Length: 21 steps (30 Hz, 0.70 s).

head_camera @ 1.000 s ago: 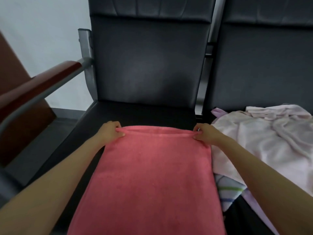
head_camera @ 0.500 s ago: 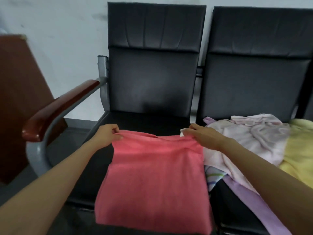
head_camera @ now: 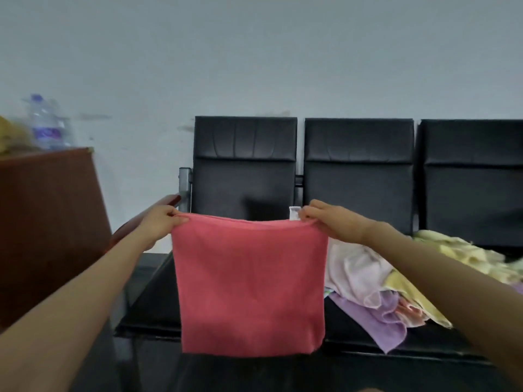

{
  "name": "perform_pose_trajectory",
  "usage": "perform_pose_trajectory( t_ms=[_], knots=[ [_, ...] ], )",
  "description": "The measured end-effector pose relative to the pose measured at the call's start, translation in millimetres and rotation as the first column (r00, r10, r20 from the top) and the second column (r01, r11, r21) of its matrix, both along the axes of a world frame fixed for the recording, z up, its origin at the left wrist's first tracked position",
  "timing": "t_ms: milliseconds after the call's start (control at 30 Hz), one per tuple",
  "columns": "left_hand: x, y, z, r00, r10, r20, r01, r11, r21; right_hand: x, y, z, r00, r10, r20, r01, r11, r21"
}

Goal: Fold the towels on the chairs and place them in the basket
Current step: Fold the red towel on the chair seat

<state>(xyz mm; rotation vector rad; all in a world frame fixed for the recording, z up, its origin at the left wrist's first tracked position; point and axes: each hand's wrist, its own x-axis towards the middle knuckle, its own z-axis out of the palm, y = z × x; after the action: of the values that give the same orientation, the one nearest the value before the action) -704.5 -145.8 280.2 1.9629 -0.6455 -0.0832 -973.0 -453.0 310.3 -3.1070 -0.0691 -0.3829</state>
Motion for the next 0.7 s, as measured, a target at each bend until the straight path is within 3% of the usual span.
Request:
perform_pose_trajectory(
  t_ms=[67, 133, 267, 433, 500, 600, 667, 700],
  knots=[
    [-14.0, 6.9, 13.4, 1.000, 0.006, -0.001, -0.006, 0.997, -0.077, -14.0, 8.3, 18.4, 0.998, -0.028, 0.063, 0.008, 0.957, 0.291],
    [-28.5, 12.8, 24.6, 0.999, 0.042, -0.003, -0.042, 0.991, -0.128, -25.4, 12.0, 33.7, 0.992, -0.096, 0.079, 0.056, 0.912, 0.407],
    [-44.8, 21.1, 38.8, 0.997, 0.033, 0.075, -0.023, 0.992, -0.123, -38.3, 11.0, 50.0, 0.985, -0.163, 0.053, 0.144, 0.955, 0.258],
    [-48.3, 19.8, 41.7, 0.989, 0.027, 0.147, -0.008, 0.991, -0.132, -36.8, 4.8, 50.8, 0.964, -0.234, 0.128, 0.193, 0.944, 0.266],
    [-42.7, 13.9, 38.7, 0.982, 0.047, 0.185, -0.041, 0.998, -0.038, -26.4, -1.0, 47.4, 0.944, -0.312, 0.103, 0.282, 0.930, 0.237],
    [-29.7, -2.9, 29.5, 0.953, 0.011, 0.303, -0.101, 0.954, 0.284, -0.1, -10.1, 33.3, 0.903, -0.430, 0.025, 0.417, 0.887, 0.198],
    [-21.4, -17.2, 27.0, 0.931, 0.050, 0.362, -0.181, 0.924, 0.337, 21.0, -16.6, 22.9, 0.871, -0.491, 0.033, 0.444, 0.812, 0.379],
    [-14.6, -26.1, 27.1, 0.934, 0.111, 0.340, -0.213, 0.936, 0.279, 33.1, -20.5, 19.5, 0.850, -0.522, 0.068, 0.424, 0.755, 0.501]
  ],
)
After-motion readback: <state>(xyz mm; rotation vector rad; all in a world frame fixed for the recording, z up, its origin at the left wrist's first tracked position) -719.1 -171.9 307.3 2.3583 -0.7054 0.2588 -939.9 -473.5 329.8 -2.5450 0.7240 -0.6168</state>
